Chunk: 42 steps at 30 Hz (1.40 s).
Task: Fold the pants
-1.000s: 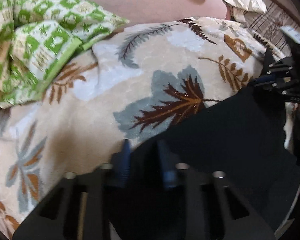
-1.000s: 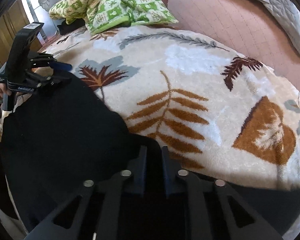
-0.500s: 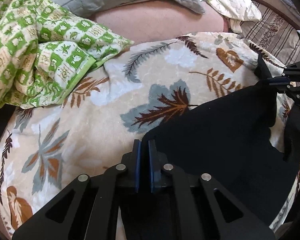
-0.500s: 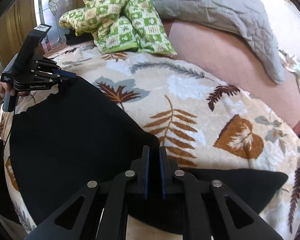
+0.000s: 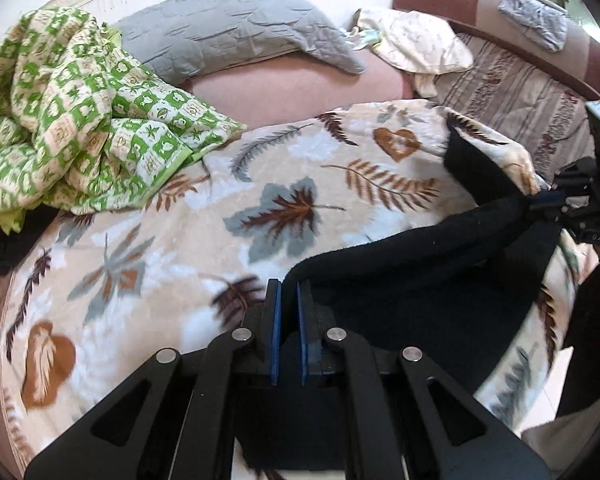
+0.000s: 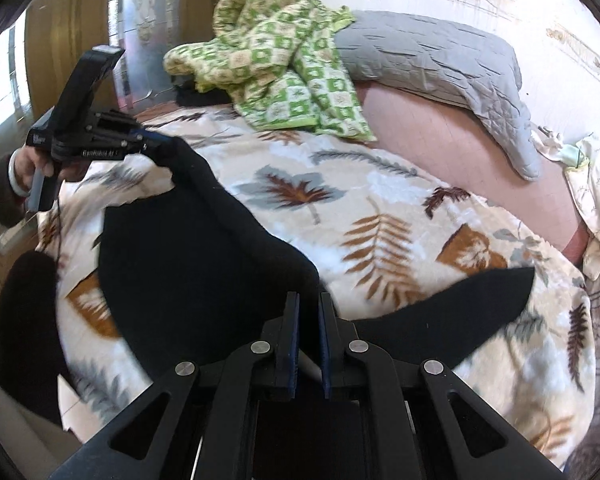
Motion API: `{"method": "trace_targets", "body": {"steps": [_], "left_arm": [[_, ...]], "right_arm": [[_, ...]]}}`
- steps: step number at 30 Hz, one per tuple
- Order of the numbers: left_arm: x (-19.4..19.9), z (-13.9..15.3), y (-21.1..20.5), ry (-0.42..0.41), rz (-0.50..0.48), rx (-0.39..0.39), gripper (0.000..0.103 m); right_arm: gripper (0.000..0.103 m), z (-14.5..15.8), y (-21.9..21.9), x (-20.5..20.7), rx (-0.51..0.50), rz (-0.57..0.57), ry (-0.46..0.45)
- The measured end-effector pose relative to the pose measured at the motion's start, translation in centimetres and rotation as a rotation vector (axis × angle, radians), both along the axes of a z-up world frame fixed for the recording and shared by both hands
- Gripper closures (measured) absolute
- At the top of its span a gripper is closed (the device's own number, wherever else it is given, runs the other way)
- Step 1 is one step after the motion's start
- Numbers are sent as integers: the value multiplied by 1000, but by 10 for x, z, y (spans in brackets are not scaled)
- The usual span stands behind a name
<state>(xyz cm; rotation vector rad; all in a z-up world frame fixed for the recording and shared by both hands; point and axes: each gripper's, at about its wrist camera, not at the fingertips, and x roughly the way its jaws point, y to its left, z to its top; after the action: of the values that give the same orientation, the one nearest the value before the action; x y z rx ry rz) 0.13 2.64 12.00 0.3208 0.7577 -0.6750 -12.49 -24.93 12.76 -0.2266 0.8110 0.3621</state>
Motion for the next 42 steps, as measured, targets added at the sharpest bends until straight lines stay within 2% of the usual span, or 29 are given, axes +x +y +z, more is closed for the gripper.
{"method": "trace_targets", "body": {"steps": [5, 7, 10, 13, 19, 23, 27, 29, 30, 31, 33, 37, 39, 42], "left_arm": [[-37, -19, 15, 54, 21, -8, 98], [-48, -34, 18, 90, 31, 7, 98], [-57, -54, 22, 144, 56, 34, 98], [-60, -63, 28, 191, 92, 12, 98], [-72, -51, 32, 173, 95, -14, 97], [-74, -54, 32, 185, 94, -10, 97], [-72, -65, 39, 239, 143, -27, 83], [-75, -62, 45, 251, 163, -38, 71], [-79, -59, 47, 245, 168, -38, 61], [-82, -55, 50, 236, 167, -40, 55], [-89, -42, 55, 212, 162, -54, 53], [-95, -21, 60, 166, 176, -101, 42], [-92, -16, 54, 162, 184, -120, 41], [-87, -17, 33, 160, 168, -127, 41]], "right_arm": [[96, -24, 7, -40, 49, -5, 61], [96, -40, 5, -49, 102, -32, 98], [96, -62, 7, -56, 111, -55, 135], [96, -85, 11, -57, 126, -79, 188], [96, -73, 6, -65, 144, -83, 170], [96, -60, 3, -73, 150, -68, 156], [94, -80, 7, -69, 131, -70, 209], [90, -84, 6, -69, 141, -83, 217], [89, -82, 5, -69, 150, -81, 220], [86, -77, 3, -70, 162, -79, 219], [76, -61, -5, -71, 205, -78, 201], [42, -31, -21, -66, 232, -138, 121], [41, -21, -31, -52, 246, -190, 92], [41, -23, -41, -8, 194, -342, 101]]}}
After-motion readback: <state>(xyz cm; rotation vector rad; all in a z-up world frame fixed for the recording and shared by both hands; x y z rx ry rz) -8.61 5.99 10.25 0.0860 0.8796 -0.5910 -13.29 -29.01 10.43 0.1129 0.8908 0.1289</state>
